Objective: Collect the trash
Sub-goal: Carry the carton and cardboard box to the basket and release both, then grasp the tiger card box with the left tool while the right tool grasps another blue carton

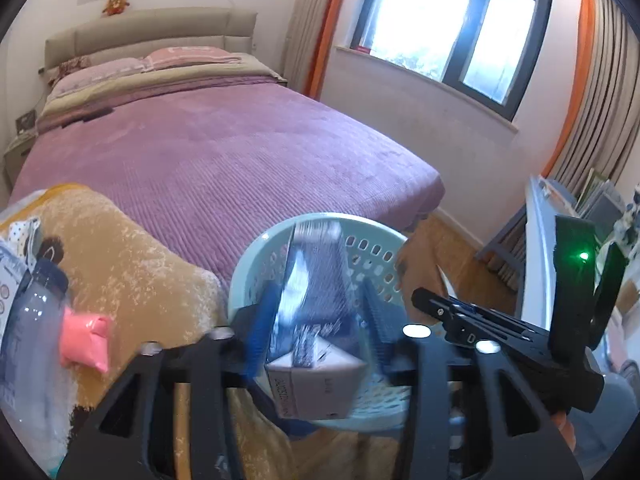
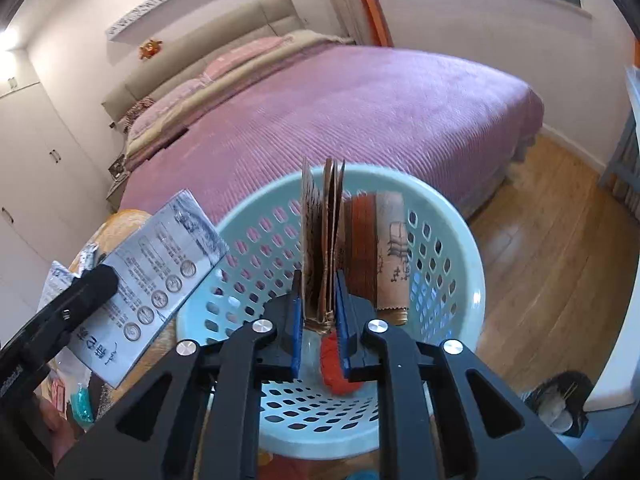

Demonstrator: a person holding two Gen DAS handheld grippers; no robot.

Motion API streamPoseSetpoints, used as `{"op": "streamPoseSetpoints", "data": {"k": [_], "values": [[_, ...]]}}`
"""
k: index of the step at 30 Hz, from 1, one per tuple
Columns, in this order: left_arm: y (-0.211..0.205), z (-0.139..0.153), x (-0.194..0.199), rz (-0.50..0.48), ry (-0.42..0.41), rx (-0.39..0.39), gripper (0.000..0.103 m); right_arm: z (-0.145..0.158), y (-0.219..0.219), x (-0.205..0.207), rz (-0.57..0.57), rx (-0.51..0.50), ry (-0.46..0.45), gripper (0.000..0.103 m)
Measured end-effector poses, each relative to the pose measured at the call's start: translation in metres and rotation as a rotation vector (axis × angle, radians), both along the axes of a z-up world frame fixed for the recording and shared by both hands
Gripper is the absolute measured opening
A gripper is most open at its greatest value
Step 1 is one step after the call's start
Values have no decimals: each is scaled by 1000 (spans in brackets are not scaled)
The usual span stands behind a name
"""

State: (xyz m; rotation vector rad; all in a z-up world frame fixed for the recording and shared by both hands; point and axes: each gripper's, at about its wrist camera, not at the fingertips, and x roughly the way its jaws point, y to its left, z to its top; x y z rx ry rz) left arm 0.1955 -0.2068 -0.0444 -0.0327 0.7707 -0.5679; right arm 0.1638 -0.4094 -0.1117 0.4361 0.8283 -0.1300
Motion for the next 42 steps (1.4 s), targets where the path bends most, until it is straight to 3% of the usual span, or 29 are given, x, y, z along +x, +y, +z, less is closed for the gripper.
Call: {"op": "streamPoseSetpoints", "data": {"k": [1,2,3,9,19,27,30,32,36,42], "values": [[3,-1,-4,4,-10,-10,66,-2,0,-1,-6,-5,6,38],[5,0,-5,8,-17,-15,70,-2,-1,-2,-12,-14,5,51],[7,2,-8,7,-26,-19,70,-1,0,-5,-16,-22,-4,52],[30,11,-21,1,-27,-69,70,13,11,-22,29,-34,-47,52],[81,47,-65,64,-137,-116,70,54,80,-43,179,-94,-132,52],[166,62,-94,251,-187,-99,70,78,148,-47,319,-97,-199,58],[205,61,-103,375,-187,-76,82,81,170,-44,366,-99,-207,59],[231,54,-112,487,-198,-3,88,81,186,-40,396,-95,-203,59],[277,29,-120,633,-154,122,88,80,216,-30,454,-73,-195,60],[321,-8,-117,646,12,70,88,83,267,-4,516,-4,-185,71]]}}
